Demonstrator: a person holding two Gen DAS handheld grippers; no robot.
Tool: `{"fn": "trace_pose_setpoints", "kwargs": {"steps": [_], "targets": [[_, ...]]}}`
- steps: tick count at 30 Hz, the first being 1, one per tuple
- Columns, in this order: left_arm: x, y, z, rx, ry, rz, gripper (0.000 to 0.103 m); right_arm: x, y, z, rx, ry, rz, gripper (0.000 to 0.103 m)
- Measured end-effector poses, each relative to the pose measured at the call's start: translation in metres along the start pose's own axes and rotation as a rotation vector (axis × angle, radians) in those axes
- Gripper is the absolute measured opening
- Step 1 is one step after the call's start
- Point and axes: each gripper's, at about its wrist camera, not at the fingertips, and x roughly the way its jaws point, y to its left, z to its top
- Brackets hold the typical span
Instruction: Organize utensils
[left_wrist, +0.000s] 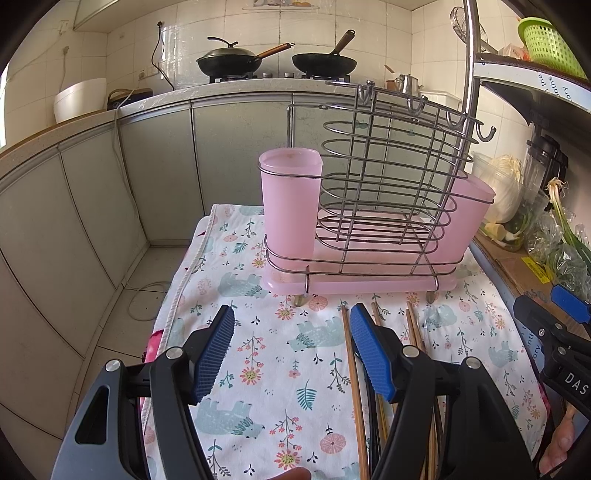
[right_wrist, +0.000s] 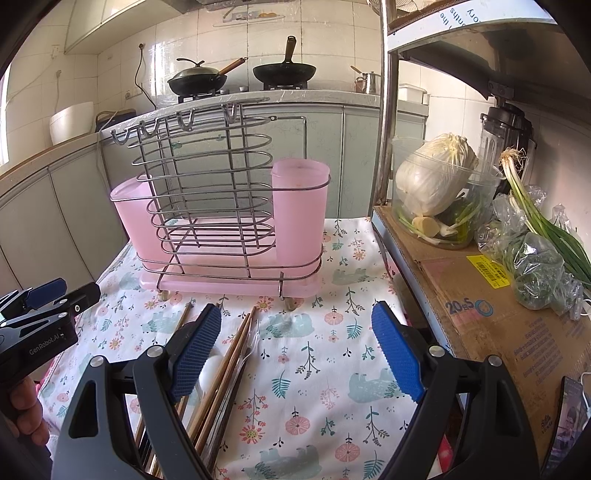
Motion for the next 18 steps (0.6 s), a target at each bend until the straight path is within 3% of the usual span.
{"fn": "trace_pose_setpoints", "kwargs": {"steps": [18], "targets": [[-0.0048, 0.0010, 0.0009, -0.003, -0.001, 0.001, 0.065, -0.0002, 0.0001, -0.0003, -0.001, -0.002, 0.000, 0.084]]}}
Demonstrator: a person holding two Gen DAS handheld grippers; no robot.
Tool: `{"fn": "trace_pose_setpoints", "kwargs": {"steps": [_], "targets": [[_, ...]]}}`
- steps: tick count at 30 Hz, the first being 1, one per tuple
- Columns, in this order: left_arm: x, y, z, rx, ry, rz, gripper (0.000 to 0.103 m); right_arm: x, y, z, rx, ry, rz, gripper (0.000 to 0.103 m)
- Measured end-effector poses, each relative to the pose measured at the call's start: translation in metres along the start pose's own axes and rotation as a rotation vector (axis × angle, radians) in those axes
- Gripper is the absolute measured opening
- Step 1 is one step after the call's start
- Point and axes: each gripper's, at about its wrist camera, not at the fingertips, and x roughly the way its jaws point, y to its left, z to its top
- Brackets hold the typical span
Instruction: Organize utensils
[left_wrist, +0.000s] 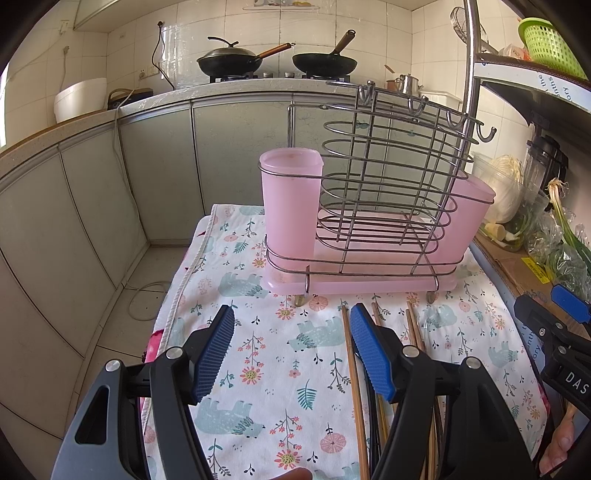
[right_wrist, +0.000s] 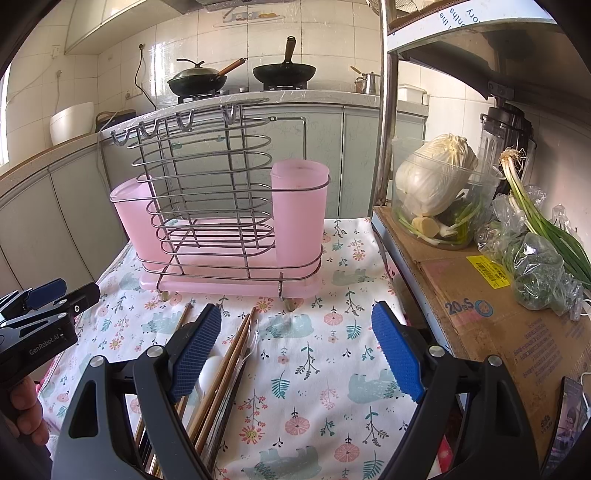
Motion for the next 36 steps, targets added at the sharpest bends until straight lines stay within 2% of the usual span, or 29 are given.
{"fn": "trace_pose_setpoints", "kwargs": {"steps": [20, 29, 33, 35, 36], "targets": [[0.002, 0.001, 0.000, 0.000, 0.017, -0.004, 0.065, -0.002, -0.003, 0.001, 0.003, -0.018, 0.005, 0.084], [0.019, 0.005, -0.006, -0.017, 0.085, -0.087, 0.063, 0.012, -0.012, -0.004, 0.043, 0.048, 0.054, 0.059], [0.030, 0.005, -0.010, -0.015, 0.145, -0.138, 0.056, 0.022, -0.020, -0.008, 0.075, 0.097, 0.095, 0.048], [0.038, 0.004, -0.012, -0.027, 0.184, -0.173, 0.050, 0.028, -0.022, -0.011, 0.087, 0.124, 0.123, 0.044], [0.042, 0.004, -0.013, -0.033, 0.206, -0.192, 0.042, 0.031, -0.023, -0.012, 0.091, 0.140, 0.138, 0.040]]}}
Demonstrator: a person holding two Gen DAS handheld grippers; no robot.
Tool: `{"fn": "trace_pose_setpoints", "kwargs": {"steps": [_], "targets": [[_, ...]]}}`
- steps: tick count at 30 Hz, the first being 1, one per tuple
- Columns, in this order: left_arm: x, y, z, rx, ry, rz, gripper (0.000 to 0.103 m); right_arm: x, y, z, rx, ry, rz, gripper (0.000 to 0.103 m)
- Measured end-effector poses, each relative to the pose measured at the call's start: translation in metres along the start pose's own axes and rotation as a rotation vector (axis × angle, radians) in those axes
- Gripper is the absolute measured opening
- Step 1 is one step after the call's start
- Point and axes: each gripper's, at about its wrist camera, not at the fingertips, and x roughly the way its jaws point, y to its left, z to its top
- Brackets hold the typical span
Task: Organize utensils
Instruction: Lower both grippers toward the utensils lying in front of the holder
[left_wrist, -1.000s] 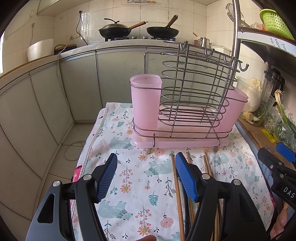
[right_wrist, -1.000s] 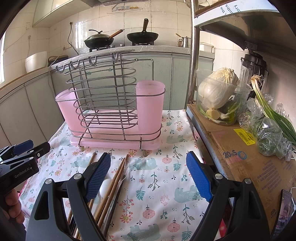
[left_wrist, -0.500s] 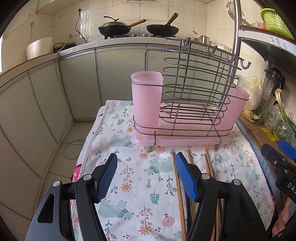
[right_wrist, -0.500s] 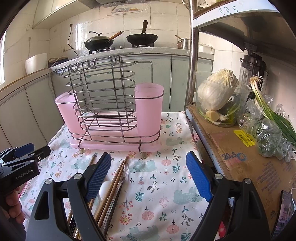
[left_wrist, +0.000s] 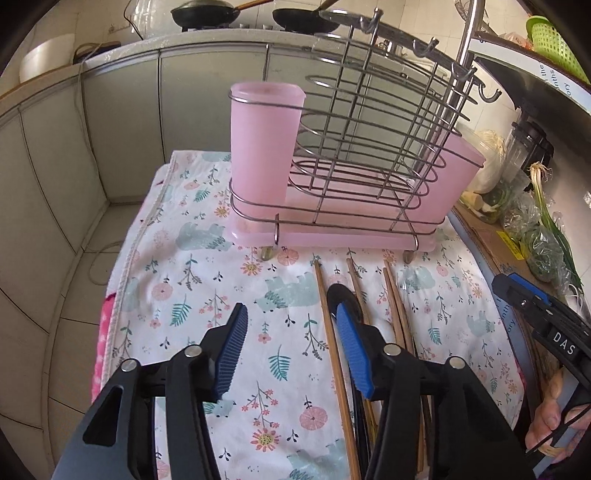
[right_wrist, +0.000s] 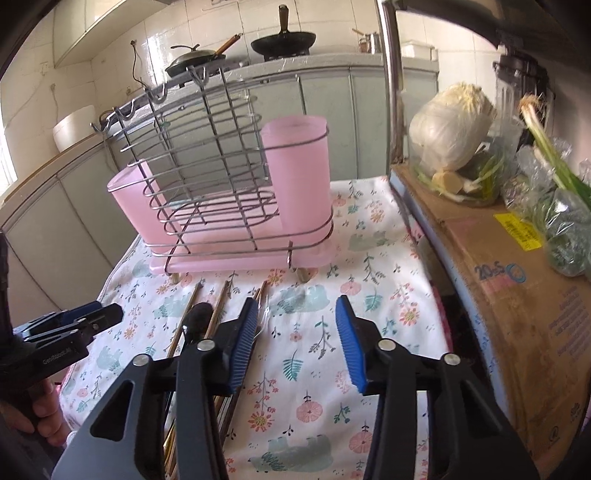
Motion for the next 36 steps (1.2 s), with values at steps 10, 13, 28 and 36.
{"fn": "trace_pose_setpoints", "kwargs": {"steps": [10, 13, 28, 36], "targets": [[0.053, -0.005, -0.004, -0.036, 0.245, -0.157, 0.018, 0.024, -0.004, -0.007, 0.010, 0.103, 0.066, 0.031], [0.070, -0.012, -0.005, -0.016, 0.293, -0.128, 0.017, 0.031, -0.008, -0.008, 0.031, 0.136, 0.086, 0.031], [0.079, 0.003, -0.002, -0.069, 0.294, -0.078, 0.006, 0.068, -0.015, -0.007, 0.156, 0.305, 0.240, 0.024], [0.075, 0.021, -0.001, -0.046, 0.307, 0.007, 0.006, 0.103, 0.000, 0.000, 0.145, 0.400, 0.251, 0.024]]}}
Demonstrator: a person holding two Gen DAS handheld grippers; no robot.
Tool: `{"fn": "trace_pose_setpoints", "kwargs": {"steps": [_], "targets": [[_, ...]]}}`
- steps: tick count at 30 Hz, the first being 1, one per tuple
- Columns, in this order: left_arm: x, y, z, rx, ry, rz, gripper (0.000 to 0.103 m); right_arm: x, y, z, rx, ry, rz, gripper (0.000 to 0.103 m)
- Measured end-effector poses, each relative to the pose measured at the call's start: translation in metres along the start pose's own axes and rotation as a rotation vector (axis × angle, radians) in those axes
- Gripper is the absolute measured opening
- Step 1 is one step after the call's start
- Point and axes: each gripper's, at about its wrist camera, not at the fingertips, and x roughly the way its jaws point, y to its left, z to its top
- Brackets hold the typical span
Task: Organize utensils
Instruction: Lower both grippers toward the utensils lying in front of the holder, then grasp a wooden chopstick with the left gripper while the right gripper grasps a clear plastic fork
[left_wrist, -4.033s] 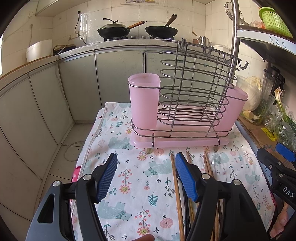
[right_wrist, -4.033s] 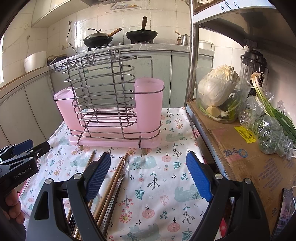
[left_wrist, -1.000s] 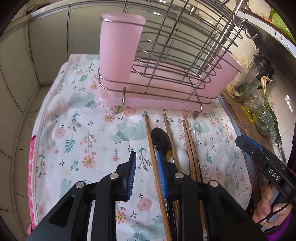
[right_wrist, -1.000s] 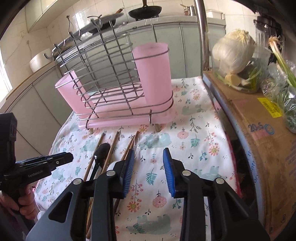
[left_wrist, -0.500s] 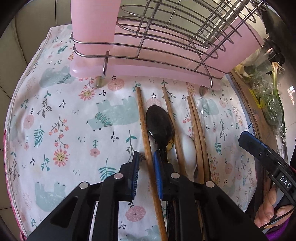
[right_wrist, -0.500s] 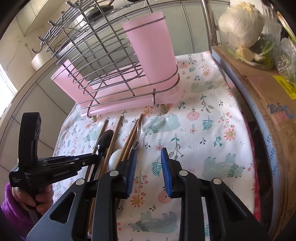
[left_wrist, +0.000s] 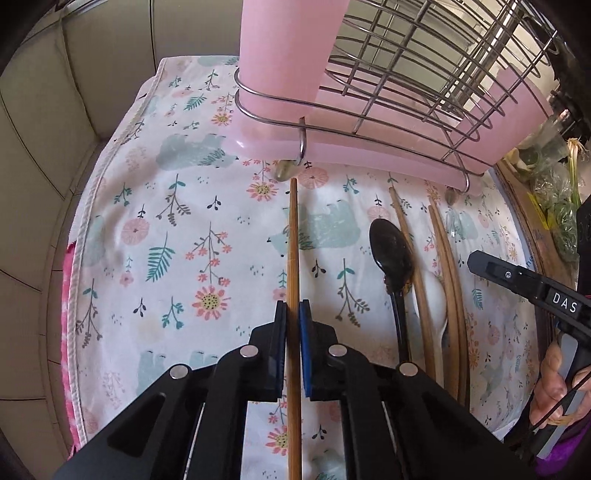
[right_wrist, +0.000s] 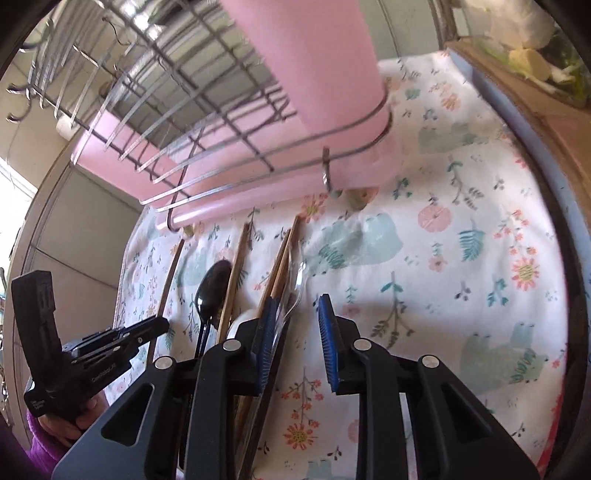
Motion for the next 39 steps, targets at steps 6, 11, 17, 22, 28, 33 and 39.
{"fn": "trace_pose_setpoints", "kwargs": {"steps": [6, 11, 17, 22, 28, 33, 39], "targets": [[0.008, -0.003, 0.004, 0.025, 0.005, -0.002, 0.007, 0.012, -0.010, -0.007, 0.072, 0.061, 0.096, 0.024], [0.012, -0.006, 0.008, 0.027, 0.002, -0.003, 0.007, 0.021, -0.008, -0.008, 0.100, 0.099, 0.175, 0.023], [0.010, -0.002, 0.008, 0.011, 0.003, -0.030, 0.007, 0.011, -0.005, -0.009, 0.097, 0.055, 0.178, 0.011], [0.006, 0.004, 0.008, 0.009, 0.005, -0.032, 0.008, -0.004, -0.023, -0.009, 0.116, 0.053, 0.098, 0.009], [0.007, 0.002, 0.009, -0.003, 0.015, -0.041, 0.013, -0.010, -0.040, -0.009, 0.138, 0.069, 0.042, 0.009], [0.007, 0.006, 0.011, -0.012, 0.029, -0.059, 0.015, -0.017, -0.052, -0.008, 0.165, 0.079, 0.079, 0.022], [0.007, 0.009, 0.016, -0.021, 0.042, -0.075, 0.016, -0.029, -0.072, -0.004, 0.216, 0.057, 0.120, 0.031]]}}
